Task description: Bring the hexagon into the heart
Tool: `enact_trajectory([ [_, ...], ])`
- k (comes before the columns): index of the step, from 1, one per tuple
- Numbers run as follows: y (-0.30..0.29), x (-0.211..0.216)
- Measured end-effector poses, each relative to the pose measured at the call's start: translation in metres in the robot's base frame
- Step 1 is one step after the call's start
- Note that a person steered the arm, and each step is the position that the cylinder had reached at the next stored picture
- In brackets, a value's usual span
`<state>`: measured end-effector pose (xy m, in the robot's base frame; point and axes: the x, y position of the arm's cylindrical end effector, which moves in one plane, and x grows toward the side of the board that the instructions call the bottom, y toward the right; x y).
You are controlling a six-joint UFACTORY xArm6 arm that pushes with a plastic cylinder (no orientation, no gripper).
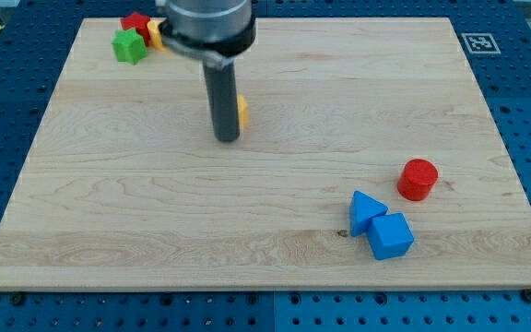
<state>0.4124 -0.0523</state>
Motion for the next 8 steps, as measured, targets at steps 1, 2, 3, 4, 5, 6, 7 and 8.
enact_trajectory([
  [1,0.000,-0.061],
  [2,0.001,-0.060],
  [3,0.029,-0.031],
  [4,0.071,-0.062],
  [5,0.078,-0.093],
  [6,0.043,-0.095],
  [7,-0.014,-0.095],
  [8,-0.045,-0.095],
])
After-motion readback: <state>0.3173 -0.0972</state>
